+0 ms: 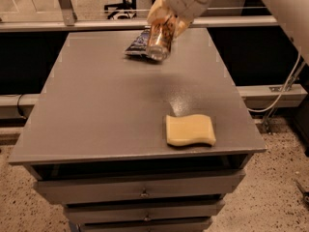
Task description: Place orange can upright
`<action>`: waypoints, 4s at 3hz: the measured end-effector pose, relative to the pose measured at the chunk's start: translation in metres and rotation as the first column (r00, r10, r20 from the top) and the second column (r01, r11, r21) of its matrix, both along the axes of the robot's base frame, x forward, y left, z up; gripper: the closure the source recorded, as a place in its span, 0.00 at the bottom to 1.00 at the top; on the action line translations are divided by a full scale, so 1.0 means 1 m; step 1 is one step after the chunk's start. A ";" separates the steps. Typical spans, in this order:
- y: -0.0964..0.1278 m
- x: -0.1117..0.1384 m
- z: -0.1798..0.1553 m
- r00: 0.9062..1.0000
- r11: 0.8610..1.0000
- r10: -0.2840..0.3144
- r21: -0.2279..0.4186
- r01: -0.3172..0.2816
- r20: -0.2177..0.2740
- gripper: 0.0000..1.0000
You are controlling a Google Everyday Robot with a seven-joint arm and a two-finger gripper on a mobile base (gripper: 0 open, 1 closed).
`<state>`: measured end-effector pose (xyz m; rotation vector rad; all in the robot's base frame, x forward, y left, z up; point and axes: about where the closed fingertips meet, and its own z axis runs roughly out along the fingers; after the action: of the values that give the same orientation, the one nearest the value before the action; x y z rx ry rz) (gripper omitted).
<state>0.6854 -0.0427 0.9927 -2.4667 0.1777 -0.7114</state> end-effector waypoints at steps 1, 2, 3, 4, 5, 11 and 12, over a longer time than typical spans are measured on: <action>0.003 -0.014 -0.045 0.994 0.991 0.100 0.088 -0.104 0.054 1.00; -0.032 -0.011 -0.032 0.986 0.991 0.053 0.109 -0.071 0.158 1.00; -0.025 -0.019 -0.042 0.955 0.991 0.110 0.043 -0.126 0.275 1.00; -0.013 -0.028 -0.051 0.892 0.979 0.183 0.011 -0.206 0.412 1.00; 0.004 -0.040 -0.046 0.774 0.946 0.308 -0.090 -0.312 0.553 1.00; -0.030 -0.059 -0.034 0.248 0.628 0.725 -0.471 -0.619 0.642 1.00; -0.049 -0.068 -0.042 0.164 0.590 0.743 -0.520 -0.618 0.648 1.00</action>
Offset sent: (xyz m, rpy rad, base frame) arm -0.0142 0.0055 -0.0428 0.0795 -0.0397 0.0993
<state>0.6175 -0.0915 0.9510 -1.6556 -1.3542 -1.3523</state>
